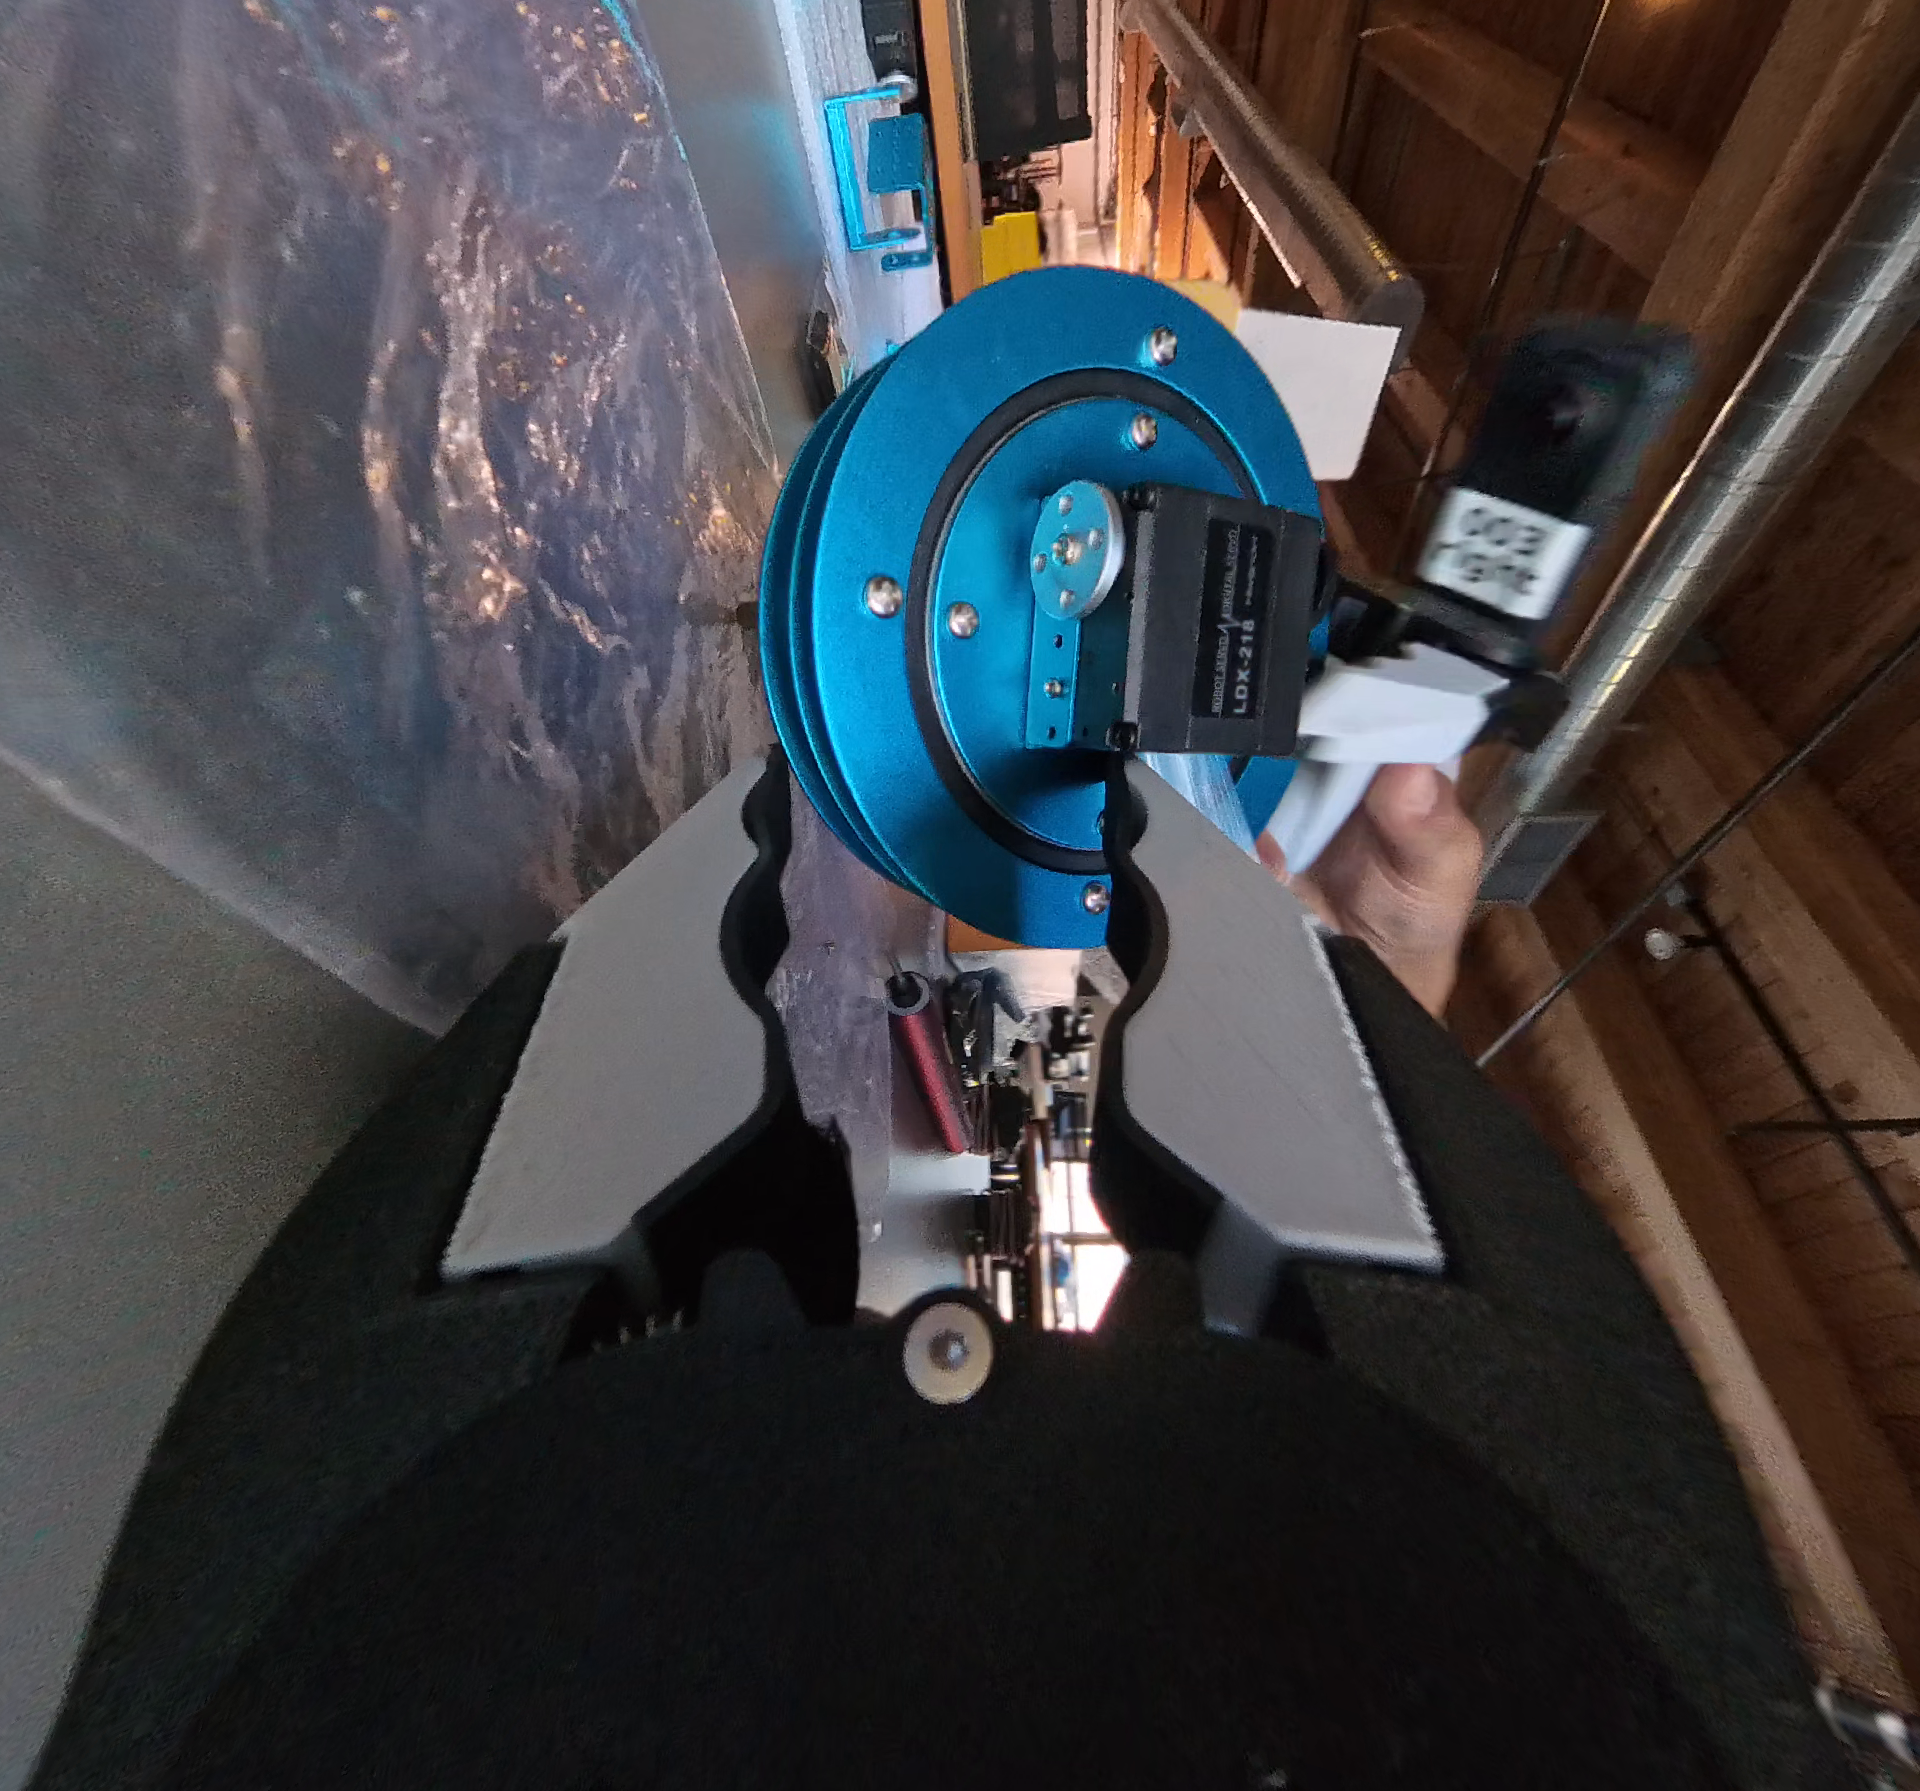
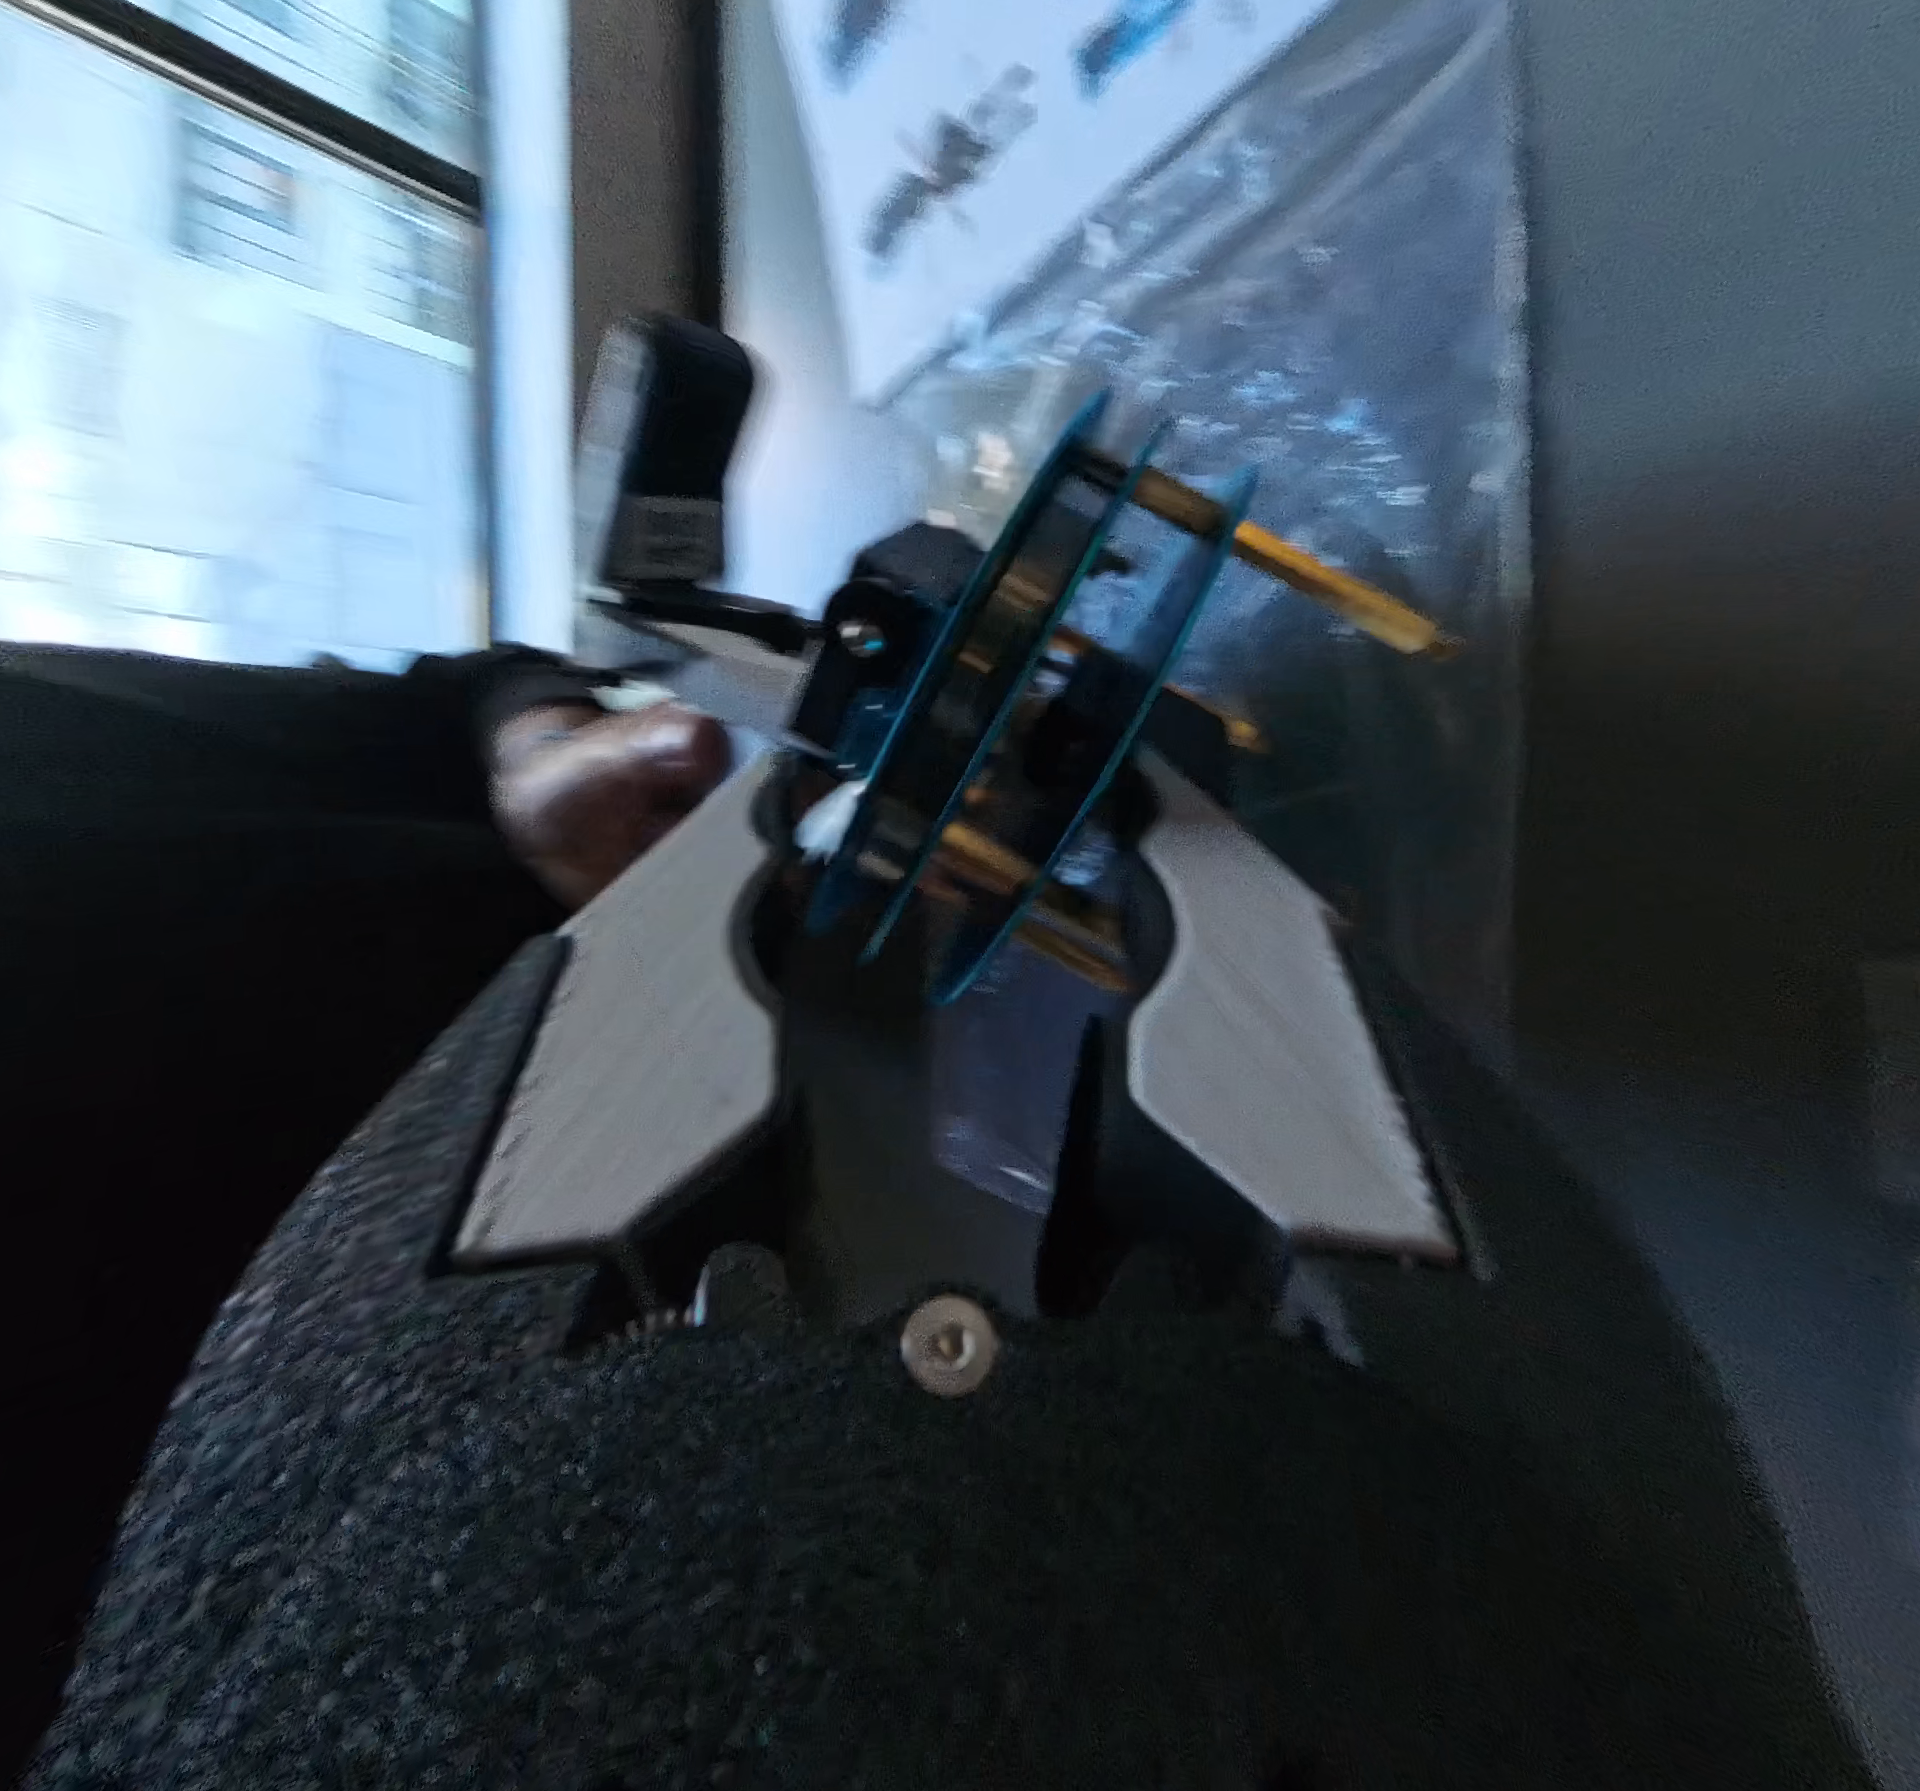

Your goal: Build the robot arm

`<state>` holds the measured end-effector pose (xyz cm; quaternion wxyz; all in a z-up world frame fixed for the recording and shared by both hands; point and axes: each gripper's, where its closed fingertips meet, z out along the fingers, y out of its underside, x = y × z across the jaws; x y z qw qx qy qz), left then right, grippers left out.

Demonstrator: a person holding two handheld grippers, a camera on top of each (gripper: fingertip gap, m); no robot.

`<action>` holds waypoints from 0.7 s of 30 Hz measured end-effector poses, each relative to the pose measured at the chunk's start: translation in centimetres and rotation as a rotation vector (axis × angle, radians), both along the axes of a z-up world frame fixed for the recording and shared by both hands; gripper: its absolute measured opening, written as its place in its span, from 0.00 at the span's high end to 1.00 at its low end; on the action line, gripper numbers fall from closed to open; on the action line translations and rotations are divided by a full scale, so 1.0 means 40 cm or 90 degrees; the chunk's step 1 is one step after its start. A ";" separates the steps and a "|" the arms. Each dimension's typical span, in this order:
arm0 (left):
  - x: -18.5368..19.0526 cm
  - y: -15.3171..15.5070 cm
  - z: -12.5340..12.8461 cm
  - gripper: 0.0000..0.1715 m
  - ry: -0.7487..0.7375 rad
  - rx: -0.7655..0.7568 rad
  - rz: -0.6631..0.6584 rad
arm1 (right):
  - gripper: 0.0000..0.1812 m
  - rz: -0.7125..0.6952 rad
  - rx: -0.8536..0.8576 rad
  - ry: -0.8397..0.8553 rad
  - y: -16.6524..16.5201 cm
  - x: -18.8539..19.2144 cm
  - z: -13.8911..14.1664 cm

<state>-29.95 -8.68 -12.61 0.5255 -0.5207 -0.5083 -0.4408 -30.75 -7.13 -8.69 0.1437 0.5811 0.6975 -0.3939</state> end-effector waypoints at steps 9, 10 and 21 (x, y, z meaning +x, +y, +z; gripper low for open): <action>0.043 -0.032 0.002 0.68 0.067 -0.029 -0.061 | 0.79 0.045 0.251 -0.040 0.032 -0.006 -0.010; 0.048 -0.046 0.001 0.67 0.088 -0.038 -0.067 | 0.79 0.060 0.293 -0.045 0.044 -0.007 -0.010; -0.212 -0.158 0.066 0.63 0.704 -0.134 -0.213 | 0.79 0.513 0.548 0.059 0.002 -0.047 -0.036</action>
